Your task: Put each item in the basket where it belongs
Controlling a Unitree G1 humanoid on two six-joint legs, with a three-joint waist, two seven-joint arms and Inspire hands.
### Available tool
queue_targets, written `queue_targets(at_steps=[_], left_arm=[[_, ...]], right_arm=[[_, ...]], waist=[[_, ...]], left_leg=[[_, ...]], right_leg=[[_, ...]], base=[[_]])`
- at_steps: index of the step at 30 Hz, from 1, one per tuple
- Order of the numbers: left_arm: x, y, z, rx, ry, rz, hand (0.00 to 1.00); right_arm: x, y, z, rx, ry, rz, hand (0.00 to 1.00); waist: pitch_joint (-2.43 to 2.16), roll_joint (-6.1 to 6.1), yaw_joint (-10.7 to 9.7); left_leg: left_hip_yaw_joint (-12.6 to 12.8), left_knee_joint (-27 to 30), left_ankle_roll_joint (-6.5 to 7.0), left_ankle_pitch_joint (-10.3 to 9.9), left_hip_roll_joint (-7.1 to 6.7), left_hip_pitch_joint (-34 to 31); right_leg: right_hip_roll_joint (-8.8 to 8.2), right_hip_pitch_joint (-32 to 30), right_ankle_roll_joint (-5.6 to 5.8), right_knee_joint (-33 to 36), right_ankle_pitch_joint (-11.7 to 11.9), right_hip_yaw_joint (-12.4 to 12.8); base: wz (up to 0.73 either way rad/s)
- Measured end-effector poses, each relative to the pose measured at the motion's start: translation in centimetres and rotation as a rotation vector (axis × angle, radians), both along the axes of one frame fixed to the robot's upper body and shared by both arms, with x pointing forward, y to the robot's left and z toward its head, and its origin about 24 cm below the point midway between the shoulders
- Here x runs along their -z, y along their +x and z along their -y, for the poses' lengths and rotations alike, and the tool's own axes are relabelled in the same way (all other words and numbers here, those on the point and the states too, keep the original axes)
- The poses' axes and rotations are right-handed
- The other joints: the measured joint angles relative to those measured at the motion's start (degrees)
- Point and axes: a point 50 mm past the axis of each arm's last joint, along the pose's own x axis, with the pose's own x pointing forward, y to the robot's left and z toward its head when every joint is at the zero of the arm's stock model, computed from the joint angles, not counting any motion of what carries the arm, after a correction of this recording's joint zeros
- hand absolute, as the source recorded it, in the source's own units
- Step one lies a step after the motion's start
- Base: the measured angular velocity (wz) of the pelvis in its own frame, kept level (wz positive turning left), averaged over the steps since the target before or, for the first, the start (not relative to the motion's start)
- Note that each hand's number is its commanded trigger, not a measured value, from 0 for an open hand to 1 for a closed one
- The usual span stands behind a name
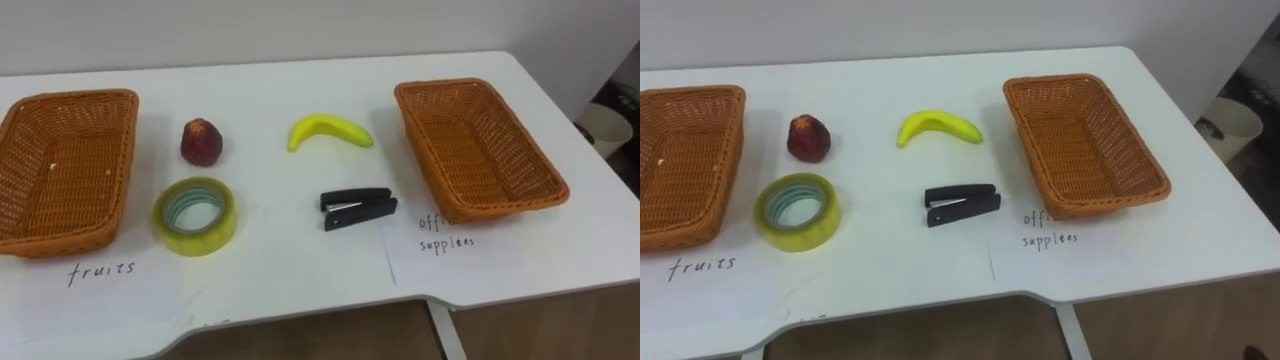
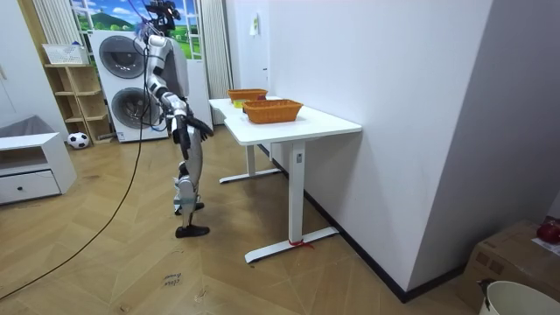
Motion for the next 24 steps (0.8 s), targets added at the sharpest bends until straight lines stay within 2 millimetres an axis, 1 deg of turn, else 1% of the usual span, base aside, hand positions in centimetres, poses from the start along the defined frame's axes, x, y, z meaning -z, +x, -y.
queue_targets(at_steps=[2, 3, 4, 6, 7, 8, 9, 10, 12, 13, 14, 15, 16, 17, 19, 20, 22, 23, 24], left_arm=[[-0.1, 0.4, -0.1, 0.014, 0.007, 0.014, 0.0], [-0.2, 0.5, -0.1, 0.017, 0.011, 0.022, 0.0], [-0.3, 0.3, -0.3, 0.016, 0.014, 0.018, 0.0], [-0.3, 0.4, -0.5, 0.018, 0.019, 0.021, 0.0], [-0.3, 0.5, -0.5, 0.021, 0.02, 0.022, 0.0], [-0.3, 0.5, -0.5, 0.025, 0.021, 0.02, 0.0], [-0.3, 0.6, -0.4, 0.037, 0.023, 0.017, 0.0], [-0.3, 0.6, -0.4, 0.047, 0.025, 0.014, 0.0], [-0.3, 0.5, -0.4, 0.048, 0.027, 0.011, 0.0], [-0.3, 0.3, -0.4, 0.048, 0.027, 0.005, 0.0], [-0.3, 0.3, -0.4, 0.048, 0.026, 0.004, 0.0], [-0.3, 0.1, -0.4, 0.047, 0.025, -0.003, 0.0], [-0.3, 0.0, -0.4, 0.046, 0.025, -0.005, 0.0], [-0.3, 0.1, -0.4, 0.046, 0.024, -0.006, 0.0], [-0.2, 0.0, -0.4, 0.048, 0.021, -0.013, 0.0], [-0.2, -0.1, -0.4, 0.047, 0.02, -0.017, 0.0], [-0.1, -0.3, -0.3, 0.044, 0.015, -0.032, 0.0], [-0.1, -0.3, -0.3, 0.044, 0.014, -0.033, 0.0], [-0.1, -0.3, -0.3, 0.045, 0.011, -0.036, 0.0]], right_arm=[[-0.9, 0.4, 0.1, 0.014, -0.034, 0.017, 0.0], [-1.8, 0.7, 0.2, 0.02, -0.067, 0.038, 0.0], [-2.8, 1.2, 0.4, 0.02, -0.108, 0.055, 0.0], [-4.0, 1.9, 0.7, 0.016, -0.19, 0.055, 0.0], [-4.9, 2.2, 0.9, 0.016, -0.242, 0.055, 0.0], [-5.3, 2.4, 1.0, 0.014, -0.268, 0.054, 0.0], [-6.3, 2.8, 1.0, 0.006, -0.326, 0.054, 0.0], [-7.4, 3.4, 1.1, -0.001, -0.378, 0.072, 0.0], [-8.8, 4.2, 1.1, -0.005, -0.426, 0.117, 0.0], [-9.7, 4.7, 1.1, 0.0, -0.448, 0.153, 0.0], [-10.3, 4.9, 1.0, 0.0, -0.464, 0.175, 0.0], [-11.5, 5.4, 0.8, -0.005, -0.516, 0.203, 0.0], [-12.6, 5.8, 0.6, -0.015, -0.571, 0.222, 0.0], [-13.1, 5.8, 0.5, -0.02, -0.596, 0.225, 0.0], [-14.9, 6.3, 0.4, -0.032, -0.704, 0.232, 0.0], [-15.5, 6.5, 0.3, -0.034, -0.728, 0.243, 0.0], [-17.5, 7.0, -0.2, -0.053, -0.822, 0.283, 0.0], [-18.0, 7.3, -0.3, -0.057, -0.841, 0.299, 0.0], [-19.0, 7.8, -0.5, -0.064, -0.878, 0.325, 0.0]], waist=[[0.12, -0.3, -0.07], [0.14, -0.38, -0.02], [-0.03, -0.32, -0.05], [0.0, -0.19, -0.11], [-0.07, -0.27, -0.03], [-0.09, -0.33, 0.1], [-0.08, -0.21, 0.1], [-0.04, -0.03, 0.16], [0.19, 0.09, 0.19], [0.29, -0.13, 0.23], [0.26, -0.05, 0.18], [0.32, -0.12, 0.06], [0.29, -0.14, -0.13], [0.26, -0.21, -0.14], [0.11, -0.66, 0.14], [0.06, -0.73, 0.19], [0.01, -1.13, 0.36], [-0.03, -1.13, 0.37], [-0.09, -1.2, 0.39]], left_leg=[[0.0, -0.05, 0.0, 0.0, -0.02, -0.5], [0.0, -0.11, 0.0, -0.01, -0.06, -0.76], [0.0, -0.13, 0.0, -0.01, -0.08, -0.91], [0.01, -0.13, 0.01, -0.01, -0.09, -0.89], [0.04, -0.13, 0.01, 0.0, -0.11, -0.77], [0.11, -0.13, 0.01, 0.0, -0.11, -0.72], [0.26, -0.12, 0.02, 0.0, -0.11, -0.72], [0.49, -0.11, 0.02, 0.0, -0.11, -0.86], [1.06, -0.11, 0.02, 0.01, -0.11, -0.9], [1.09, -0.12, 0.02, 0.0, -0.1, -0.96], [1.09, -0.12, 0.03, 0.01, -0.1, -1.02], [1.09, -0.1, 0.03, 0.01, -0.11, -1.17], [1.0, -0.05, 0.04, 0.01, -0.11, -1.31], [0.91, -0.05, 0.04, 0.01, -0.12, -1.37], [0.68, -0.02, 0.07, 0.02, -0.14, -1.46], [0.6, 0.01, 0.07, 0.02, -0.14, -1.46], [0.12, 0.14, 0.07, 0.03, -0.14, -1.47], [0.06, 0.15, 0.07, 0.03, -0.14, -1.47], [0.03, 0.16, 0.08, 0.03, -0.13, -1.47]], right_leg=[[0.0, -0.23, 0.03, -0.08, -0.02, -0.01], [-0.01, -0.39, 0.05, -0.14, -0.03, -0.01], [-0.02, -0.32, 0.05, -0.12, -0.03, -0.02], [-0.02, -0.24, 0.05, -0.09, -0.02, -0.02], [-0.02, -0.22, 0.05, 0.06, -0.02, -0.01], [-0.03, -0.27, 0.05, 0.2, -0.03, -0.02], [-0.02, -0.66, 0.08, 0.8, -0.04, -0.02], [-0.04, -1.09, 0.08, 1.04, -0.04, -0.01], [-0.06, -1.39, 0.08, 1.15, -0.04, 0.04], [-0.07, -1.66, 0.09, 1.46, -0.07, 0.05], [-0.11, -1.89, 0.11, 1.81, -0.13, 0.0], [-0.13, -2.01, 0.12, 1.79, -0.14, -0.07], [-0.17, -2.02, 0.12, 1.73, -0.14, -0.25], [-0.19, -2.02, 0.12, 1.69, -0.14, -0.39], [-0.23, -2.07, 0.12, 1.61, -0.14, -0.66], [-0.23, -2.04, 0.12, 1.61, -0.14, -0.76], [-0.27, -2.06, 0.12, 1.62, -0.14, -1.19], [-0.28, -2.01, 0.12, 1.62, -0.14, -1.4], [-0.29, -1.97, 0.11, 1.62, -0.14, -1.51]], base=[[0.0], [0.0], [0.0], [0.0], [0.0], [-0.06], [-0.11], [-0.13], [-0.13], [-0.08], [-0.04], [0.0], [0.04], [0.07], [0.04], [0.04], [0.05], [0.0], [0.0]])
